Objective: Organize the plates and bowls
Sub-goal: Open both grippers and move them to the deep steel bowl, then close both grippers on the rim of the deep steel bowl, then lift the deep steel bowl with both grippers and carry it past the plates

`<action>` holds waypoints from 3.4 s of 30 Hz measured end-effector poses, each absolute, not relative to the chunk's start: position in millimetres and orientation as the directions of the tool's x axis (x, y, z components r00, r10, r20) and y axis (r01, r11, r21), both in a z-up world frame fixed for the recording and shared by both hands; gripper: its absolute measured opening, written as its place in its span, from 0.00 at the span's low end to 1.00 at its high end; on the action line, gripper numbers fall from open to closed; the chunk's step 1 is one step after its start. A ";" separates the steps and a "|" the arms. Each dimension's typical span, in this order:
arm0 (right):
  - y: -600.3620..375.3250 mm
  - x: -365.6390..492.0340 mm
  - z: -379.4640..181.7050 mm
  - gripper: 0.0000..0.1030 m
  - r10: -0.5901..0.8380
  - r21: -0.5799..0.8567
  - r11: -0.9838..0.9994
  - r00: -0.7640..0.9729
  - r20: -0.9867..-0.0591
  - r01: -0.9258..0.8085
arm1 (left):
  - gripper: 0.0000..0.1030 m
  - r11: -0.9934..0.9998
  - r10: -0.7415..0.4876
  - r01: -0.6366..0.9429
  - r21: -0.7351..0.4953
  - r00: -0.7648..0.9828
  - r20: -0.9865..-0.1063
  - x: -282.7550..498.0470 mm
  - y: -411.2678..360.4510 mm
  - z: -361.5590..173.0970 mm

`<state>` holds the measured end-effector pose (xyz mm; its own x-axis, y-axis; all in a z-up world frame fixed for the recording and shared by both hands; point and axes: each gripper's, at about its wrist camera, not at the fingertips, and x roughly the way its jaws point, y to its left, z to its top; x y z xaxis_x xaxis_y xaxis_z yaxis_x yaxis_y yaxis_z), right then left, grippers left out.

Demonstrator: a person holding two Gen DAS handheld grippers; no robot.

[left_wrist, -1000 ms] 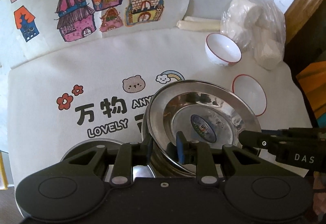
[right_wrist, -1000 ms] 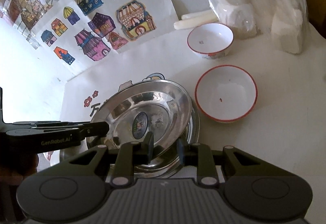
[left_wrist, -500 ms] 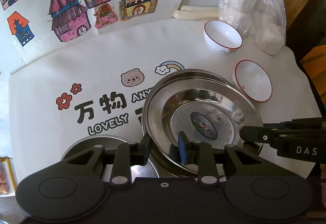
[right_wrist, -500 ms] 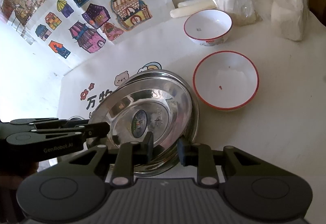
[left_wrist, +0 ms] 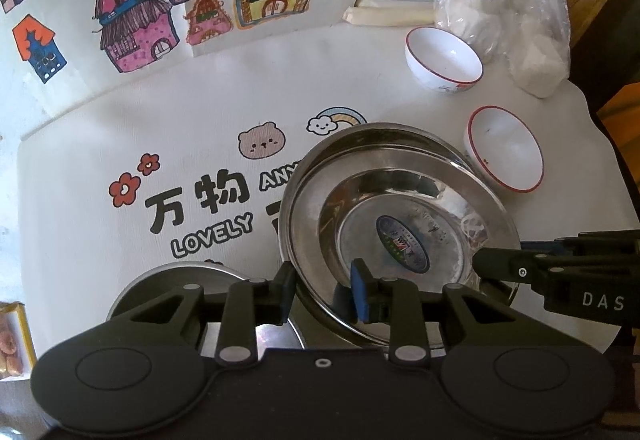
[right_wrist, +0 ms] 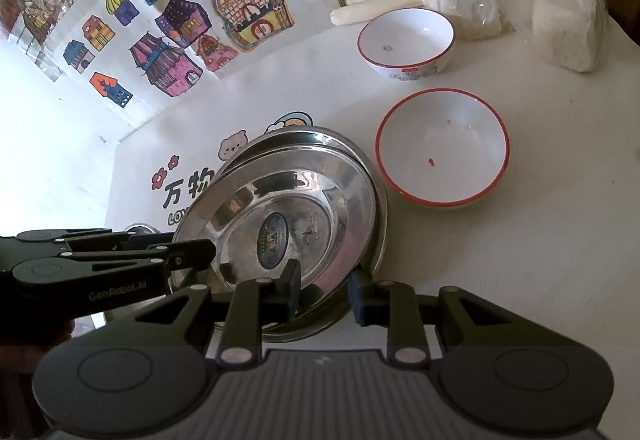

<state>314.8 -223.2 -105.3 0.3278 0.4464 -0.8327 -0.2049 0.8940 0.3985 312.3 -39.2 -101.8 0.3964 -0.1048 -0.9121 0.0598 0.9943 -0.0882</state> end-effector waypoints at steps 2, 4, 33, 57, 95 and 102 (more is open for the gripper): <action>-223.0 315.1 -105.4 0.28 0.445 0.395 0.895 0.330 -0.833 -0.208 | 0.32 0.995 -0.103 0.057 -0.087 0.396 -0.913 312.3 -39.5 -101.6; -222.8 314.9 -105.4 0.29 0.443 0.390 0.895 0.332 -0.833 -0.215 | 0.32 0.995 -0.099 0.056 -0.084 0.395 -0.913 312.4 -40.0 -101.5; -202.6 294.2 -84.8 0.95 0.427 0.315 0.889 0.354 -0.832 -0.331 | 0.92 0.979 0.059 -0.195 -0.054 0.530 -0.846 272.9 28.8 -65.8; -88.7 281.2 -60.8 0.80 0.493 0.265 0.739 0.230 -0.839 -0.619 | 0.99 0.937 0.008 -0.314 -0.151 0.454 -0.891 214.8 96.7 -99.2; -68.1 281.9 -94.0 0.20 0.452 0.298 0.765 0.147 -0.880 -0.571 | 0.19 0.943 -0.119 -0.240 -0.231 0.406 -0.906 229.6 98.2 -111.4; -85.6 278.3 -76.9 0.20 0.495 0.309 0.757 0.198 -0.846 -0.575 | 0.18 0.942 -0.113 -0.234 -0.240 0.452 -0.885 226.9 92.9 -89.7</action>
